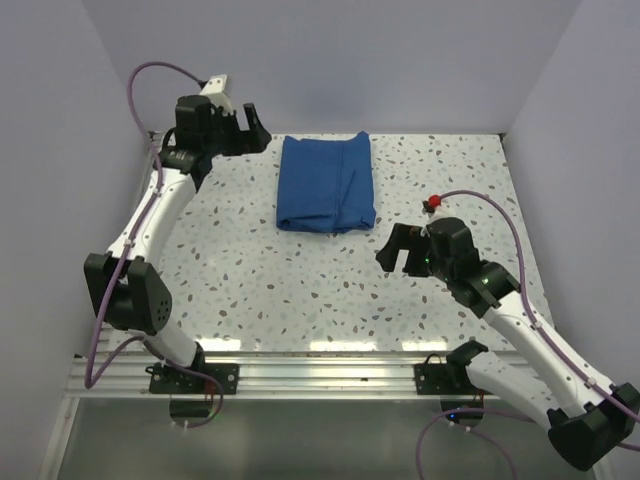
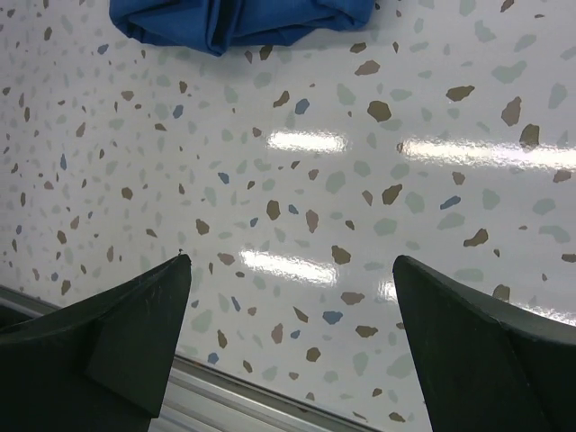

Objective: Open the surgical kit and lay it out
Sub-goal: Open the surgical kit at the center of the board.

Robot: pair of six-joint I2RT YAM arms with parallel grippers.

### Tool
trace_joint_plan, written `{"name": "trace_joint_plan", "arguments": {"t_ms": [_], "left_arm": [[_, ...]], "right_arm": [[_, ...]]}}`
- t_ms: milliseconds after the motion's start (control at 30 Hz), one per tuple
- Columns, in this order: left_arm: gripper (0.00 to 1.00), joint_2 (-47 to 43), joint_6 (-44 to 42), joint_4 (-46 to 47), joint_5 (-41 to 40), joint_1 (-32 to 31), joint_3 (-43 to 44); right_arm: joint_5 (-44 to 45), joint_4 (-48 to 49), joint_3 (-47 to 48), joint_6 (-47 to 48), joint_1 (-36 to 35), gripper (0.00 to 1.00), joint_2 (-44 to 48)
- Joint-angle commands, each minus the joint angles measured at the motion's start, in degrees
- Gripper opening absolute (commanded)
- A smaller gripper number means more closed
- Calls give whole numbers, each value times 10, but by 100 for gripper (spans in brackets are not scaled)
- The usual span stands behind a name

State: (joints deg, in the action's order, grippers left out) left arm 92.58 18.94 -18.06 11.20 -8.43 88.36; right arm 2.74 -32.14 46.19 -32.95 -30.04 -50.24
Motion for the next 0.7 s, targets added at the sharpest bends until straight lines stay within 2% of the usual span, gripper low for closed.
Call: {"name": "trace_joint_plan", "arguments": {"t_ms": [0, 33, 67, 133, 167, 200, 267, 333, 400, 500, 667], "left_arm": [[100, 65, 7, -40, 109, -24, 38], [100, 75, 17, -63, 37, -44, 44], [100, 98, 15, -77, -12, -95, 70], [100, 128, 1, -120, -110, -145, 104], [100, 171, -12, -170, -172, -189, 158], [100, 198, -12, -170, -173, -209, 192], [98, 277, -26, -243, -241, -260, 289], [93, 332, -30, -283, -290, -297, 338], [88, 353, -29, -290, -306, -313, 369], [83, 374, -23, -285, -312, -327, 369], [78, 410, -11, -307, -360, -337, 372]], "right_arm": [[17, -19, -15, 5, 0, 98, 23], [17, -23, -17, 3, 0, 98, 27], [19, -27, -21, 1, 0, 98, 33], [26, -41, -22, -1, 0, 98, 39], [36, -48, -22, -5, -1, 98, 46], [36, -52, -22, -5, -1, 98, 51], [47, -58, -21, -6, 0, 98, 58], [59, -70, -19, -6, -1, 98, 66], [64, -85, -16, -7, 0, 98, 72], [75, -103, -15, -7, -1, 98, 84], [81, -110, -22, -19, 0, 98, 109]]}}
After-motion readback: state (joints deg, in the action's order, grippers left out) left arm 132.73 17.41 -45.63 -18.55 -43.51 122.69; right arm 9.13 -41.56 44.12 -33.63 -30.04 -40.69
